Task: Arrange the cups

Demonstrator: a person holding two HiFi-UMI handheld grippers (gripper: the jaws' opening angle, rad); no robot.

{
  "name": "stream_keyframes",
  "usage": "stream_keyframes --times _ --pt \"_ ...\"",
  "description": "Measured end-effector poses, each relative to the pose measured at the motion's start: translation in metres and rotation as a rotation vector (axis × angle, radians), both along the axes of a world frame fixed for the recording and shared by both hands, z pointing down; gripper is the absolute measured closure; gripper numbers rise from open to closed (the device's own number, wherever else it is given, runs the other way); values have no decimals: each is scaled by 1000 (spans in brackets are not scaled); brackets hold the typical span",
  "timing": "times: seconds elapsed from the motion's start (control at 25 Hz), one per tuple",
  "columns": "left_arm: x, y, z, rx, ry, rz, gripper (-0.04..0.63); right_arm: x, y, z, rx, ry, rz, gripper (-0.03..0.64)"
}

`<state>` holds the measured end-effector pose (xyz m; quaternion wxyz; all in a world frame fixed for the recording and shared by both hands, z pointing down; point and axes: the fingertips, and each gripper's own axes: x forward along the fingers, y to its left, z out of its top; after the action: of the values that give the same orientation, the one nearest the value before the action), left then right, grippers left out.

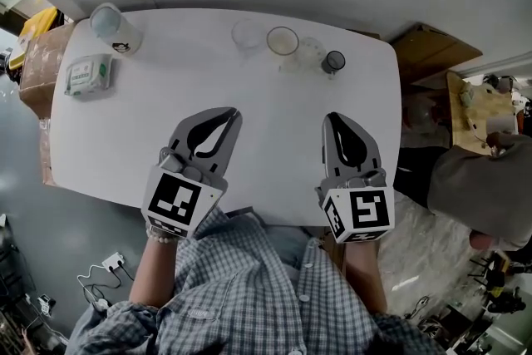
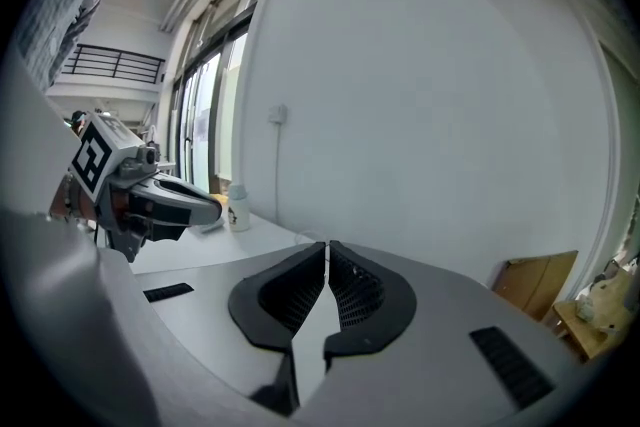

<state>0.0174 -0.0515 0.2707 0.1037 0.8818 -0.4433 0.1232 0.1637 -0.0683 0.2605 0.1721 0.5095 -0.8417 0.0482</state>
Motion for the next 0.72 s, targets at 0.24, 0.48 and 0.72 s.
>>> stream_keyframes --times 0.24,0.48,0.72 --pt "-1 0 1 -5 2 0 574 6 -2 2 -24 -22 25 586" --pt "-7 2 6 -15 -3 -8 574 8 -3 11 -65 -52 47 586" --pt "-8 2 12 -34 -13 -14 574 7 -4 19 -92 -58 50 586"
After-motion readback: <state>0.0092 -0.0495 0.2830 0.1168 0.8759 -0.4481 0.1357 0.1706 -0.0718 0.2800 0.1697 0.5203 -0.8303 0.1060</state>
